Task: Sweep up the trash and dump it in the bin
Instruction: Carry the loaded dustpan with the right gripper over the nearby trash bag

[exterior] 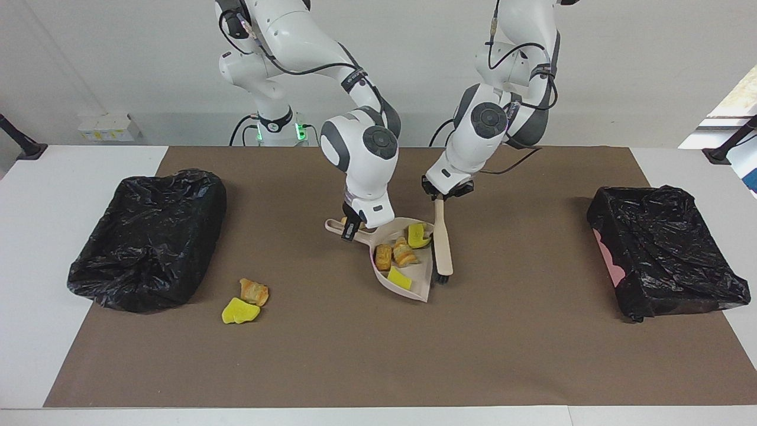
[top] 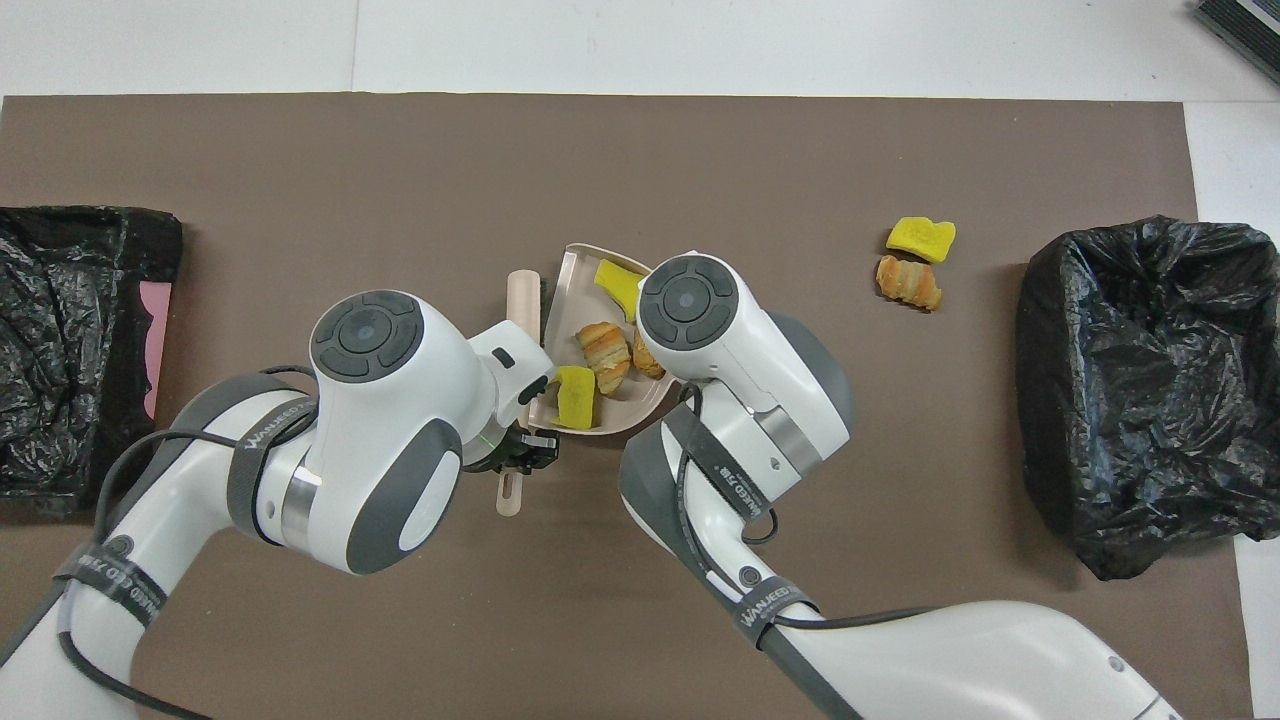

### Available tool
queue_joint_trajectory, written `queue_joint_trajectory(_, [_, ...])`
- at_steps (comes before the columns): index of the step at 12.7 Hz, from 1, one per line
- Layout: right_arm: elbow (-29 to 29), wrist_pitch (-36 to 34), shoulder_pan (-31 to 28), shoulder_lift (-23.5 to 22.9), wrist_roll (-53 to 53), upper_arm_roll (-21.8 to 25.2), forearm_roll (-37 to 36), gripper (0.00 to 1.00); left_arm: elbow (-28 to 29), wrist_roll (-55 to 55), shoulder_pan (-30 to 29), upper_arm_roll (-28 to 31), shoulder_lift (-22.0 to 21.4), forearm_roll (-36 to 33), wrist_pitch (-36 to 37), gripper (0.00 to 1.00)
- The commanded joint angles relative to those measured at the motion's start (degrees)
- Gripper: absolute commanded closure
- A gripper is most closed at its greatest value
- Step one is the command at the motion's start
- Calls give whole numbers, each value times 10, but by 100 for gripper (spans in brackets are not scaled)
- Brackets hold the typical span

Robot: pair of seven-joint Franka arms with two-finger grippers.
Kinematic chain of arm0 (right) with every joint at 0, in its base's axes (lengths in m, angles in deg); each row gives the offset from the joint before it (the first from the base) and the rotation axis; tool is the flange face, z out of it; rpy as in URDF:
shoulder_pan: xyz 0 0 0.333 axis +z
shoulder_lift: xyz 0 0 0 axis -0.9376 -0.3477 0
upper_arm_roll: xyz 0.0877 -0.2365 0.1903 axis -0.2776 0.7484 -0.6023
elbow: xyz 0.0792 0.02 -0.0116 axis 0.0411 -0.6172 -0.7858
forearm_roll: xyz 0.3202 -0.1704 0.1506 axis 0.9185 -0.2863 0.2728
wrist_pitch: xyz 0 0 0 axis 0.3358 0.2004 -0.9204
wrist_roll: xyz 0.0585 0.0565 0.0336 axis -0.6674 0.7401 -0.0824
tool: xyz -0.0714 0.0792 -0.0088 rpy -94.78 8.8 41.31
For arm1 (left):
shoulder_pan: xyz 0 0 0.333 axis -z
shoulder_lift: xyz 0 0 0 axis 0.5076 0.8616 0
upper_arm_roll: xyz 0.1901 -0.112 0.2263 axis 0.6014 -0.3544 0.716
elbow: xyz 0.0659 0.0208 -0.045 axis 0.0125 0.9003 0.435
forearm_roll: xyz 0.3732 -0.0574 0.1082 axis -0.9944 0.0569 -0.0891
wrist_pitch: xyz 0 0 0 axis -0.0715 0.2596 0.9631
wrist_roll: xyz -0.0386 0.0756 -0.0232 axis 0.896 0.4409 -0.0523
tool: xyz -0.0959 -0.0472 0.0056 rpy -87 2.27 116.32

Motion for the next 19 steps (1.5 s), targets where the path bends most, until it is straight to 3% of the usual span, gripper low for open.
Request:
queue_joint_trajectory(1, [16, 5, -26, 13, -9, -6, 8, 100, 6, 85, 7, 1, -16, -40, 11, 100])
queue_joint_trajectory(8, [27, -22, -123, 47, -174, -6, 11, 100, 69, 172, 47, -4, -59, -54, -14, 100])
queue_joint_trajectory(13, [28, -47, -196, 61, -291, -6, 10, 100, 226, 252, 165, -4, -159, -51, -112, 100])
queue_joint_trajectory(16, [30, -48, -252, 63, -370, -6, 10, 100, 248, 306, 248, -4, -164, -44, -116, 100])
queue_joint_trajectory(19, [39, -59, -289, 64, -426, -4, -1, 100, 259, 308, 286, -4, -163, 32, -132, 100])
